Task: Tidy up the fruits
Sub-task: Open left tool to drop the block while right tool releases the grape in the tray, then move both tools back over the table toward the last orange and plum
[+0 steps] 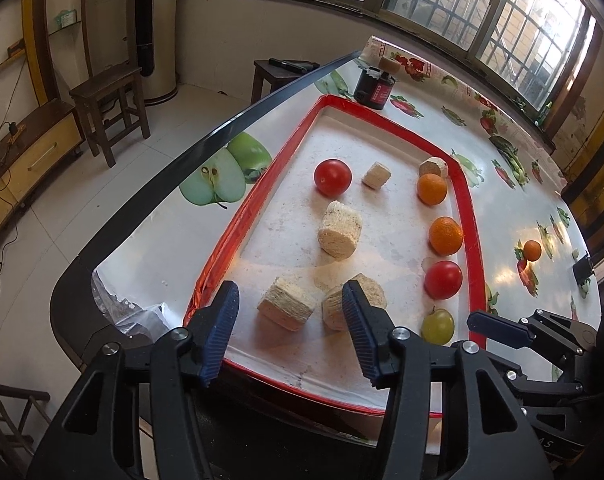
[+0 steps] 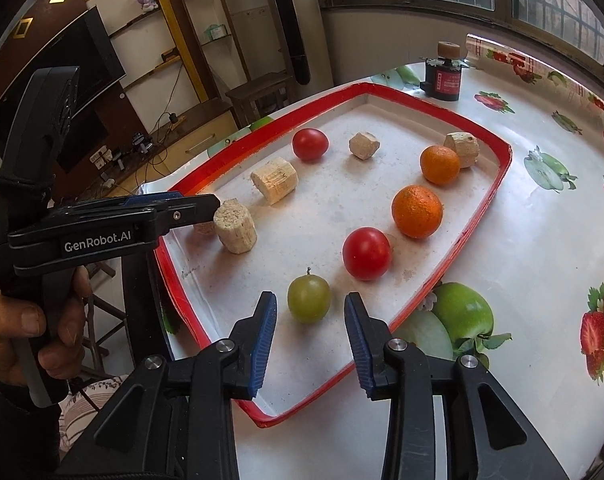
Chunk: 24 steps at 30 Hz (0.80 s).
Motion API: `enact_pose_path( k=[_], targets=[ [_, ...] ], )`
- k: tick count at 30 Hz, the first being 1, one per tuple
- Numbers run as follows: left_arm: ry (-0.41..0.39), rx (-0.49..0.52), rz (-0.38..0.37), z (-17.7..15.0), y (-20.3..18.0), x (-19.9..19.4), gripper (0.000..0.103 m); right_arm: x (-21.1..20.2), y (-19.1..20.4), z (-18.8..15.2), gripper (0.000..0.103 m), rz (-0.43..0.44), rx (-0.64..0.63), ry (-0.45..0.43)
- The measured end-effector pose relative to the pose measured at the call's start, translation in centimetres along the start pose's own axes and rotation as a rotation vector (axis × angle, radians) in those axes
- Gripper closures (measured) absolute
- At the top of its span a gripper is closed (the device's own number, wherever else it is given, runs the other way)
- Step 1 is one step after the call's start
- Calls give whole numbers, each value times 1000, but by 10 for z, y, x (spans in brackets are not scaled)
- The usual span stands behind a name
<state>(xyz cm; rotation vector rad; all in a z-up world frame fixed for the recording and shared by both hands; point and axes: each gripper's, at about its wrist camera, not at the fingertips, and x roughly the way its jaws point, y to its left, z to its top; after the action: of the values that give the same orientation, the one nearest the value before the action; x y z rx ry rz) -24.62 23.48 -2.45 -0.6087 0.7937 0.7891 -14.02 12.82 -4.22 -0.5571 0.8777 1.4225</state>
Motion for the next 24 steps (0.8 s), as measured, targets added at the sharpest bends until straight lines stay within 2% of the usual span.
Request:
enact_pose_path(
  k=[5, 10, 13, 24],
  targets=[
    [-9, 19, 1, -1, -9, -5, 51, -20, -7, -7, 60, -11, 21, -33],
    [-23, 42, -13, -1, -22, -14, 51, -44, -23, -19, 58, -27, 57, -58],
    [-30, 60, -24, -1, -33, -18, 51, -61, -36, -31, 49, -53, 85, -84],
    [-22, 133, -85, -6, -85, -19, 51, -108, -101, -86, 45, -145, 250, -107]
  ],
)
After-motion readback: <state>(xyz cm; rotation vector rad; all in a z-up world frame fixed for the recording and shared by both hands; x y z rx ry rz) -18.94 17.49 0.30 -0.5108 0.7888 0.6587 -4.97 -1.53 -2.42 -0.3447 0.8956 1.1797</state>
